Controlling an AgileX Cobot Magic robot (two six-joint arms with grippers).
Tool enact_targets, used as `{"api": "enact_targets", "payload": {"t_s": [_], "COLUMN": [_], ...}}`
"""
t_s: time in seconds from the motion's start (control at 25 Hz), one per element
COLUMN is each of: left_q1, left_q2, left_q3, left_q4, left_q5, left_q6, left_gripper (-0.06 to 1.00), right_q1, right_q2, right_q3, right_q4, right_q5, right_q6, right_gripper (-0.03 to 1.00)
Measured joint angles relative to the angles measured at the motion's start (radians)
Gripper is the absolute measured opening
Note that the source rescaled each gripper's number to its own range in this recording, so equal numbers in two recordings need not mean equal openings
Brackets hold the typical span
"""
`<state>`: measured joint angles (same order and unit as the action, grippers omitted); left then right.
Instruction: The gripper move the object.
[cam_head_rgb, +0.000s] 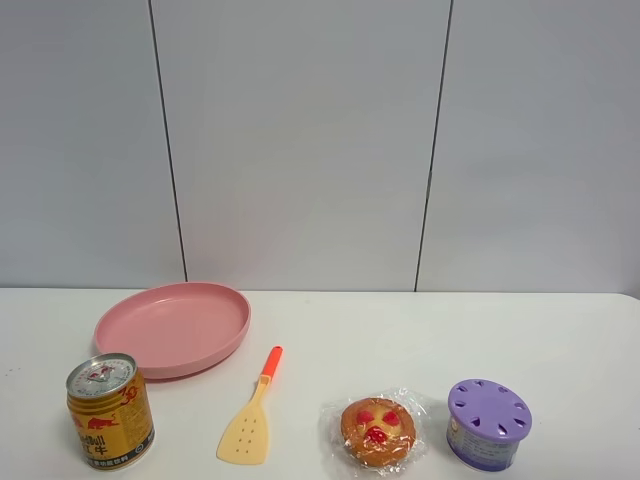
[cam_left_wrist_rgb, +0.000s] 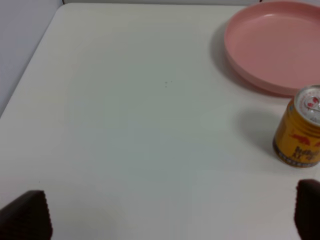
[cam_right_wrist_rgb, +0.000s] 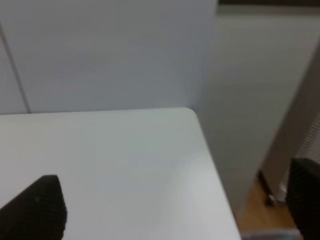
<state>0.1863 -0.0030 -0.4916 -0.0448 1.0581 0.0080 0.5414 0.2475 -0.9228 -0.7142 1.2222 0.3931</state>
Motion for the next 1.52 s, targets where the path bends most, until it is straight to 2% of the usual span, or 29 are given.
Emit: {"api": "enact_targets", "payload": {"t_s": [0.16, 0.28, 0.44, 0.64, 0.76, 0.92, 1.12, 1.28, 1.52], "left_q1": [0.0, 0.0, 0.0, 0.0, 0.0, 0.0, 0.0, 0.0, 0.0], "left_q2": [0.0, 0.0, 0.0, 0.0, 0.0, 0.0, 0.0, 0.0, 0.0], "left_q3": [0.0, 0.0, 0.0, 0.0, 0.0, 0.0, 0.0, 0.0, 0.0], "left_q4": [0.0, 0.0, 0.0, 0.0, 0.0, 0.0, 0.0, 0.0, 0.0], "left_q5": [0.0, 0.0, 0.0, 0.0, 0.0, 0.0, 0.0, 0.0, 0.0], "left_q6": [0.0, 0.0, 0.0, 0.0, 0.0, 0.0, 0.0, 0.0, 0.0], "left_gripper": [1.0, 1.0, 1.0, 1.0, 1.0, 1.0, 1.0, 1.0, 1.0], "right_q1": [0.176, 0.272, 0.301, 0.3, 0.274, 0.242, 0.24, 0.24, 0.24], "right_q2": [-0.041, -0.045, -0.046, -0.046, -0.046, -0.046, -0.047, -0.046, -0.045], "right_q3": [0.0, 0.0, 0.0, 0.0, 0.0, 0.0, 0.049, 0.142, 0.27], "right_q4": [-0.009, -0.063, -0.103, -0.053, 0.028, 0.204, 0.418, 0.541, 0.695], "right_q5": [0.0, 0.0, 0.0, 0.0, 0.0, 0.0, 0.0, -0.001, -0.155], "right_q6": [0.041, 0.077, 0.086, 0.109, 0.12, 0.089, -0.034, -0.148, -0.28], "right_gripper": [1.0, 1.0, 1.0, 1.0, 1.0, 1.0, 1.0, 1.0, 1.0]}}
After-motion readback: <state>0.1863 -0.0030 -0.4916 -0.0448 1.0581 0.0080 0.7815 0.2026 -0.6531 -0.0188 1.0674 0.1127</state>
